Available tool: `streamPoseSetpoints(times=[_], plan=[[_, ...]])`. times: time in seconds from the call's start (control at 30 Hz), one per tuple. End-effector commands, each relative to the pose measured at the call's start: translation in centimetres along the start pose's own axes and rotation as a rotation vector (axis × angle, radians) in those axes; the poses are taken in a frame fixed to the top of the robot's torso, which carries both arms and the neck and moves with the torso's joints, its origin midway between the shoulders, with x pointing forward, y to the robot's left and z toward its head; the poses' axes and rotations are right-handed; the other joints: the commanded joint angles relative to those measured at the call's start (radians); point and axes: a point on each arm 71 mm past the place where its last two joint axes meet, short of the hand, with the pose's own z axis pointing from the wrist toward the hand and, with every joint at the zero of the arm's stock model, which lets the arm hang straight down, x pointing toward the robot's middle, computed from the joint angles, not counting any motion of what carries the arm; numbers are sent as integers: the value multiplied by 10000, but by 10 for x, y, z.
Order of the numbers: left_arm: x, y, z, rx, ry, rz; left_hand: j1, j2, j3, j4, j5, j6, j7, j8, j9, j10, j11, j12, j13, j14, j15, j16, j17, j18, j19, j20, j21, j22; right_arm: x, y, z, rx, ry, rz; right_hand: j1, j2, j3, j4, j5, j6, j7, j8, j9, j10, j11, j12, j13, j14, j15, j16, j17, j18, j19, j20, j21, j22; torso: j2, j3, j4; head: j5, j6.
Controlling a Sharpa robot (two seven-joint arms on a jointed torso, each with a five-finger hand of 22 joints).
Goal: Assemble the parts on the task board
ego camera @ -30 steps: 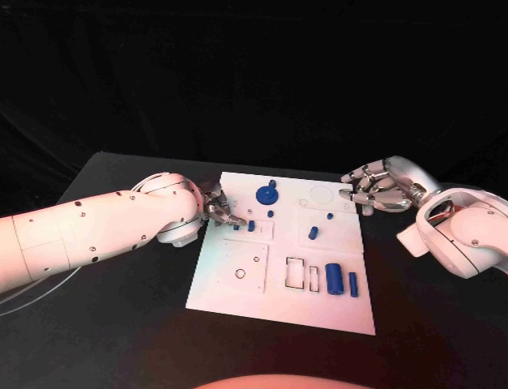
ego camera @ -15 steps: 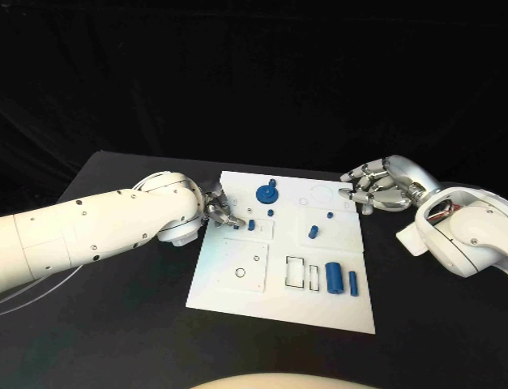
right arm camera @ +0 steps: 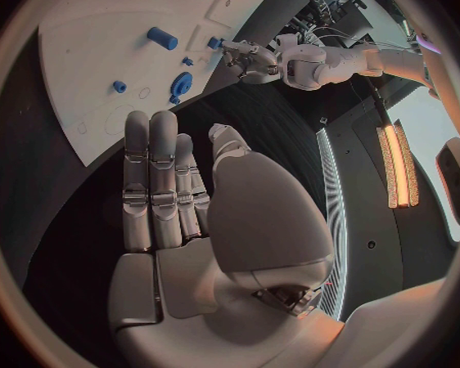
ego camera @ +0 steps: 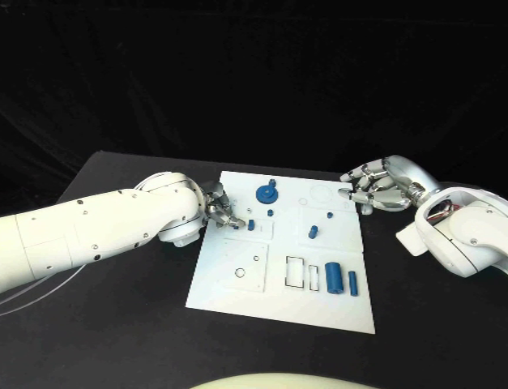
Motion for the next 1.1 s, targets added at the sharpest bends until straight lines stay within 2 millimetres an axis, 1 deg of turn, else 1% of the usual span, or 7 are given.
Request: streamPoseSetpoints(times=[0.03, 0.17, 0.3, 0.53, 0.67, 0.93, 1.1], plan=[[2, -3, 0, 203, 171, -119, 230, 54, 202, -49, 43, -13, -42, 37, -34, -34, -59, -112, -83, 965, -63, 39, 2391, -90, 36, -4, 40, 19, 1, 1, 0, -106, 128, -23, -115, 18, 58, 19, 69, -11, 21, 64, -15, -42, -17, -17, -9, 41, 6, -38, 17, 47, 85, -9, -39, -15, 4, -4, 2, -10, 4], [3, -4, 0, 258, 239, -194, 592, 116, 653, -207, 50, -62, -53, 36, -91, -72, -74, -234, -209, 965, -80, 39, 2390, -91, 30, -15, 50, 37, 1, 1, 0, -107, 132, -21, -115, 18, 58, 19, 69, -11, 21, 64, -15, -42, -17, -17, -9, 41, 6, -38, 17, 47, 85, -9, -39, -15, 0, -2, 1, -10, -4], [3, -5, 0, 300, 307, -245, 810, 61, 1194, -343, 52, -92, -62, 62, -136, -58, -83, -319, -299, 965, -82, 38, 2390, -92, 23, -23, 56, 50, 1, 1, 0, -105, 135, -19, -115, 18, 58, 19, 69, -11, 21, 64, -15, -42, -17, -17, -9, 41, 6, -38, 17, 47, 85, -9, -39, -15, -4, -3, 5, -10, -3], [4, -5, 0, 363, 441, -398, 879, -203, 2206, -592, 57, -138, -76, 177, -159, 15, -97, -402, -395, 965, -80, 40, 2393, -94, 17, -25, 71, 78, 2, 0, 0, -104, 142, -16, -109, 32, 73, 16, 87, -13, 20, 67, -15, -42, -18, -15, -19, 48, 5, -51, 23, 47, 92, -10, -48, -20, -7, -1, 7, -1, 11], [5, -7, 0, 420, 518, -522, 752, -425, 2868, -788, 53, -185, -67, 292, -138, 65, -102, -432, -441, 965, -81, 39, 2392, -96, 13, -20, 77, 91, 2, 0, 0, -106, 148, -11, -109, 32, 73, 16, 87, -13, 20, 67, -15, -42, -18, -15, -19, 48, 5, -51, 23, 47, 92, -10, -48, -20, -5, -5, 6, -1, 28], [6, -10, -4, 497, 728, -727, 528, -583, 3310, -932, 41, -205, -73, 415, -106, 120, -96, -427, -460, 965, -94, 39, 2392, -93, 8, -17, 78, 92, 2, 0, 1, -101, 158, -2, -109, 32, 73, 16, 87, -13, 20, 67, -15, -42, -18, -15, -19, 48, 5, -51, 23, 47, 92, -10, -48, -20, -9, 4, 8, 2, 50], [-3, -14, -10, 532, 824, -664, 464, -624, 3491, -1020, 43, -228, -76, 457, -96, 92, -101, -497, -544, 965, -94, 39, 2391, -87, -7, -17, 63, 69, 2, 0, 1, -94, 162, 1, -109, 32, 73, 16, 87, -13, 20, 67, -15, -42, -18, -15, -19, 48, 5, -51, 23, 47, 92, -10, -48, -20, -7, 6, 3, 17, 72]])
